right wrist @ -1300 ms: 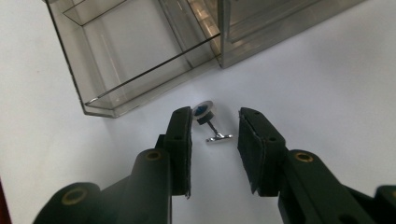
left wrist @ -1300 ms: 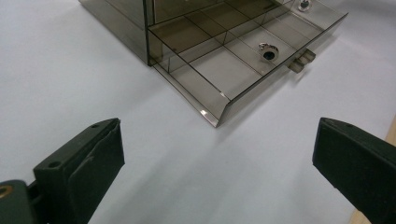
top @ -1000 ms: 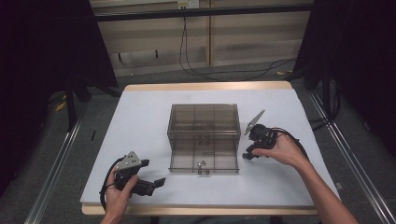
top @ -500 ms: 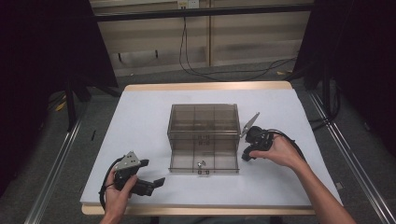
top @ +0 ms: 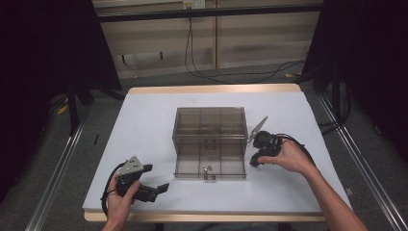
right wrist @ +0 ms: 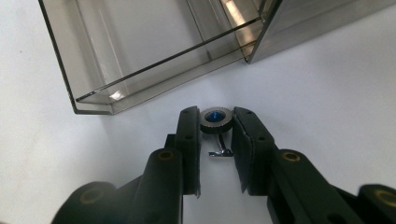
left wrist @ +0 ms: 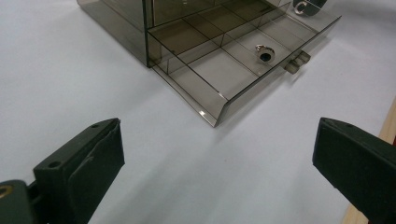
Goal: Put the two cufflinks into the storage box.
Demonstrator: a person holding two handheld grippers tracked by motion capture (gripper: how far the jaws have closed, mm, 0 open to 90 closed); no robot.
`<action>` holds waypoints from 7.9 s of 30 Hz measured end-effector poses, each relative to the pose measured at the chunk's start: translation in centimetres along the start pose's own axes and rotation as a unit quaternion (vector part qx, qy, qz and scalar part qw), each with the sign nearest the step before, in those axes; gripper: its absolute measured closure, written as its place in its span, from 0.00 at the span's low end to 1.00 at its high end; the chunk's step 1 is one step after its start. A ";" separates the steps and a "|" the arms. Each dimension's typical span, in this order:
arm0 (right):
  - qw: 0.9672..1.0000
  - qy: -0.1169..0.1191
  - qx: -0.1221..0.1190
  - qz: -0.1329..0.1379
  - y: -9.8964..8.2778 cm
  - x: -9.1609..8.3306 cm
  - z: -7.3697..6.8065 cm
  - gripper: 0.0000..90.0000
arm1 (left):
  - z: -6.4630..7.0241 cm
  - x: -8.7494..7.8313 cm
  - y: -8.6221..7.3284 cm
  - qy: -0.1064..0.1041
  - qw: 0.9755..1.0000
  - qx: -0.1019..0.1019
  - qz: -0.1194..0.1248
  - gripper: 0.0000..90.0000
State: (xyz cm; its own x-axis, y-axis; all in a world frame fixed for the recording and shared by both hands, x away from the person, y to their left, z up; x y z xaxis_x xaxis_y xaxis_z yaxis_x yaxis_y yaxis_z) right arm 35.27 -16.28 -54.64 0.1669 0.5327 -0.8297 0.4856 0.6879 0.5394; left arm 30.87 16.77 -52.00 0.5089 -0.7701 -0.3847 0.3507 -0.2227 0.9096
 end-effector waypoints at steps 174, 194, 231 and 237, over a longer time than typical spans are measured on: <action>0.976 0.108 0.004 0.191 9.2 1.9 -6.2 0.82 | -0.7 -0.6 -0.1 0.005 1.000 -0.005 0.002 0.02; 0.989 0.113 -0.025 0.093 9.2 4.6 -7.1 0.82 | -0.7 -0.7 -0.1 0.003 1.000 -0.007 0.006 0.02; 0.991 0.098 -0.028 0.091 9.2 4.5 -7.4 0.71 | -0.8 -0.9 0.0 0.006 1.000 -0.011 0.011 0.02; 0.986 0.083 -0.031 0.144 9.5 3.7 -7.7 0.65 | -0.9 -1.0 0.0 0.008 1.000 -0.010 0.010 0.02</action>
State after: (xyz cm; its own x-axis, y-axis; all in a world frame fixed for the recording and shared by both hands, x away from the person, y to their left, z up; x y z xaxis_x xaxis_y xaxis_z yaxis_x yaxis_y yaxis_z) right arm 33.92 -3.97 -51.51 0.1441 0.7801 -0.6088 0.3837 0.5231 0.7610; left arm 31.08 18.04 -51.78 0.5285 -0.7643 -0.3696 0.3562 -0.1955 0.9137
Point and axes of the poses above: each handheld gripper's, and its own axes: x roughly forward along the jaws, y roughly out of its top, z roughly to its right, the point moved 10 cm from there along x, roughly forward along the jaws, and after that the axes turned 13 degrees about z, right-handed, at the moved point
